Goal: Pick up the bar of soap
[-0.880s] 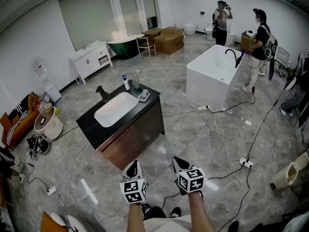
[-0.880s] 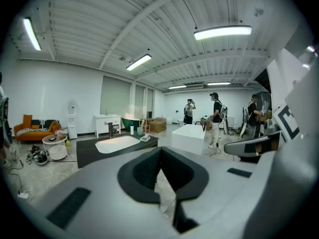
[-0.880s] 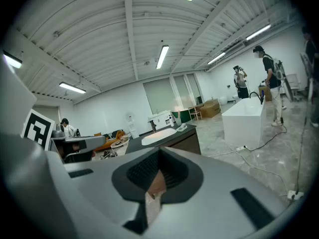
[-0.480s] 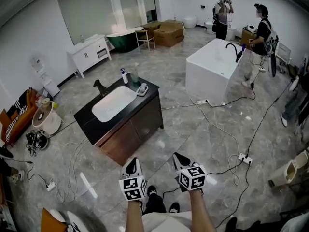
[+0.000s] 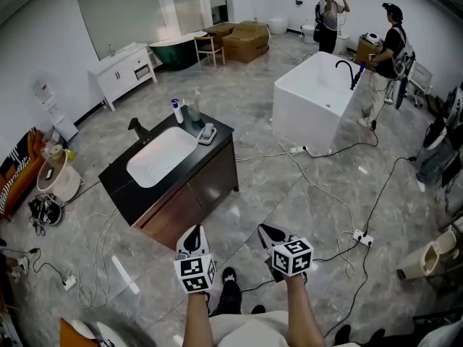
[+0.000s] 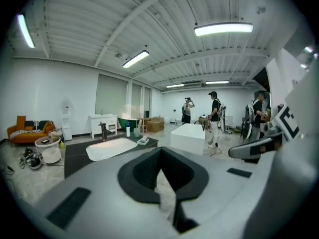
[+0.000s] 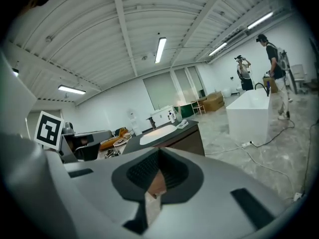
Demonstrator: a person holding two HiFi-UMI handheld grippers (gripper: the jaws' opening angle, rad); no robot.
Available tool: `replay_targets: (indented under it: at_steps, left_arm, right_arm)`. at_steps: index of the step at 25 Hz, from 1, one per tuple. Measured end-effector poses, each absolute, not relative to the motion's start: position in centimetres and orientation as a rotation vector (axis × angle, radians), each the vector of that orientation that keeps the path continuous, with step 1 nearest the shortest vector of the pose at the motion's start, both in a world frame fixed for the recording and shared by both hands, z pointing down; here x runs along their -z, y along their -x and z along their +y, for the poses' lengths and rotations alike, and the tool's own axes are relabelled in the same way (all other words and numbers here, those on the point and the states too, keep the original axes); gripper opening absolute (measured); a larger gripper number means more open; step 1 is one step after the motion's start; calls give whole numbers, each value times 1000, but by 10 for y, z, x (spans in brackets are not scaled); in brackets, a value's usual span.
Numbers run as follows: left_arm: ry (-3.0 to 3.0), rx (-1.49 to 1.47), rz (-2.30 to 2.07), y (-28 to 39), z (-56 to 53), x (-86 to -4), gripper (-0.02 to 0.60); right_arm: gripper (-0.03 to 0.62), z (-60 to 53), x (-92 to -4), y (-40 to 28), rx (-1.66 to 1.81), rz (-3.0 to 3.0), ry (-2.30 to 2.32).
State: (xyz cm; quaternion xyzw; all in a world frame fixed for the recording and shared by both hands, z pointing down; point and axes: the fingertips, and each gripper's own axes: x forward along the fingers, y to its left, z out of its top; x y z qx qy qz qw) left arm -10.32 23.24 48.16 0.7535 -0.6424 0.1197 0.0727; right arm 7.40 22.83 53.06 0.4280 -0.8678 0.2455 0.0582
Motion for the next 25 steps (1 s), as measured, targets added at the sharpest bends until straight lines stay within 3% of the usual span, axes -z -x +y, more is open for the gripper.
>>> replay_targets:
  at_steps: [25]
  left_arm:
    - [-2512,-226,-1701,126,21,-454,6]
  right_arm:
    - [5,31,-501,-55,-702,-2589,-1631]
